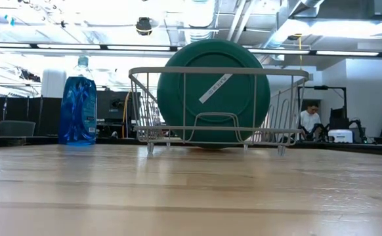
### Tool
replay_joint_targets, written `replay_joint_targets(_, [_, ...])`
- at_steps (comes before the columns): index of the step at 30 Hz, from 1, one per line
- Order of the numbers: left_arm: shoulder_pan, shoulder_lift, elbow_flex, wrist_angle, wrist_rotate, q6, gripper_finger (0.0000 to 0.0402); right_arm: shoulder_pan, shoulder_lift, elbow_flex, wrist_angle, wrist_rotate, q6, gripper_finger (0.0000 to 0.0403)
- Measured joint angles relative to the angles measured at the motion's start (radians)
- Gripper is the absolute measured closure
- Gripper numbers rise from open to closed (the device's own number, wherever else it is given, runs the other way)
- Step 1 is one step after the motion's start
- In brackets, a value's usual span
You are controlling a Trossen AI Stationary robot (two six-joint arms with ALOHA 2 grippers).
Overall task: Sort dishes
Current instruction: Put the green plate in the dish rack
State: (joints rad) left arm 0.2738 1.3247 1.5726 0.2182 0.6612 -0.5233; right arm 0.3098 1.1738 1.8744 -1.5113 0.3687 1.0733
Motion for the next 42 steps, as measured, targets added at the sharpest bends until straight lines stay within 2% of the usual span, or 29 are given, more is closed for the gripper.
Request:
replay_joint_targets(3, [0.072, 0.002, -0.141, 0.376, -0.009, -0.142, 0.0401, -0.031, 0.015, 0.000, -0.009, 0.000, 0.000, 0.0271])
replay_joint_targets(8, [0.164, 0.046, -0.343, 1.070, -0.194, -0.366, 0.0401, -0.078, 0.052, 0.000, -0.023, 0.000, -0.009, 0.0271])
replay_joint_targets(11, [0.184, 0.088, -0.421, 1.334, -0.280, -0.475, 0.0401, -0.103, 0.073, 0.000, -0.022, 0.000, -0.032, 0.0272])
replay_joint_targets(15, [0.175, 0.095, -0.464, 1.342, -0.294, -0.548, 0.0401, -0.130, 0.092, 0.000, -0.023, 0.000, -0.059, 0.0272])
replay_joint_targets(21, [0.145, 0.080, -0.457, 1.347, -0.249, -0.536, 0.0401, -0.195, 0.111, -0.001, -0.020, -0.003, -0.144, 0.0272])
replay_joint_targets(26, [0.138, 0.067, -0.456, 1.346, -0.232, -0.510, 0.0401, -0.246, 0.114, -0.001, -0.021, -0.102, -0.163, 0.0272])
replay_joint_targets(31, [0.137, 0.066, -0.455, 1.344, -0.195, -0.502, 0.0401, -0.247, 0.100, 0.000, -0.021, -0.158, -0.210, 0.0272])
replay_joint_targets(42, [0.137, 0.066, -0.456, 1.345, -0.198, -0.468, 0.0401, -0.303, 0.067, 0.000, 0.018, -0.161, -0.260, 0.0272])
